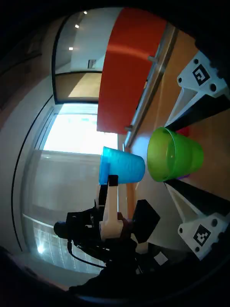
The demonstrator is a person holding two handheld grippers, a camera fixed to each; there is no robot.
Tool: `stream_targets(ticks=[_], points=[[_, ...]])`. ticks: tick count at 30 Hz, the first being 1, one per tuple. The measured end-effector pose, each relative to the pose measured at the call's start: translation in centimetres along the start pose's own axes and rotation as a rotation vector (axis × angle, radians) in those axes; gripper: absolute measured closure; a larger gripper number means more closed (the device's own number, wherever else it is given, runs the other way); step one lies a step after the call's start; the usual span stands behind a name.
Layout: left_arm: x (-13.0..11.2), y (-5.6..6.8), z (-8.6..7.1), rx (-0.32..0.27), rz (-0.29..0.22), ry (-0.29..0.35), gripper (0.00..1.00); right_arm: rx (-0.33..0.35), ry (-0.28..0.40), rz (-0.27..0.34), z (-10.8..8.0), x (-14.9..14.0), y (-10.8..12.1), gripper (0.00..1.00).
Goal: Pour water
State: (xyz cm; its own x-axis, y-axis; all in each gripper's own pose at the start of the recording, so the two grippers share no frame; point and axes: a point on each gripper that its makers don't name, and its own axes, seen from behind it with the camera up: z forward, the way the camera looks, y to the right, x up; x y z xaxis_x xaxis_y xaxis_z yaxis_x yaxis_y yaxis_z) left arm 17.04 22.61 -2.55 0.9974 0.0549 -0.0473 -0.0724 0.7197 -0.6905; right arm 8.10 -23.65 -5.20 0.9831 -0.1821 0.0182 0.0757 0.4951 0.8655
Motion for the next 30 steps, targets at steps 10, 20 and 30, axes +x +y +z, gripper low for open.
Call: stream_targets(ticks=[10, 20, 30], points=[[-2.0, -0.3, -0.3, -0.018, -0.016, -0.054, 0.16, 0.005, -0.027, 0.025, -0.3, -0.8, 0.2, 0.10], [-4.2, -0.2, -0.6, -0.040, -0.024, -0.096, 0.16, 0.014, -0.077, 0.023, -0.5, -2.3, 0.3, 0.10], [-6.8, -0.2, -0.9, -0.055, -0.041, -0.139, 0.16, 0.025, -0.119, 0.030, -0.6, -3.7, 0.3, 0.10]])
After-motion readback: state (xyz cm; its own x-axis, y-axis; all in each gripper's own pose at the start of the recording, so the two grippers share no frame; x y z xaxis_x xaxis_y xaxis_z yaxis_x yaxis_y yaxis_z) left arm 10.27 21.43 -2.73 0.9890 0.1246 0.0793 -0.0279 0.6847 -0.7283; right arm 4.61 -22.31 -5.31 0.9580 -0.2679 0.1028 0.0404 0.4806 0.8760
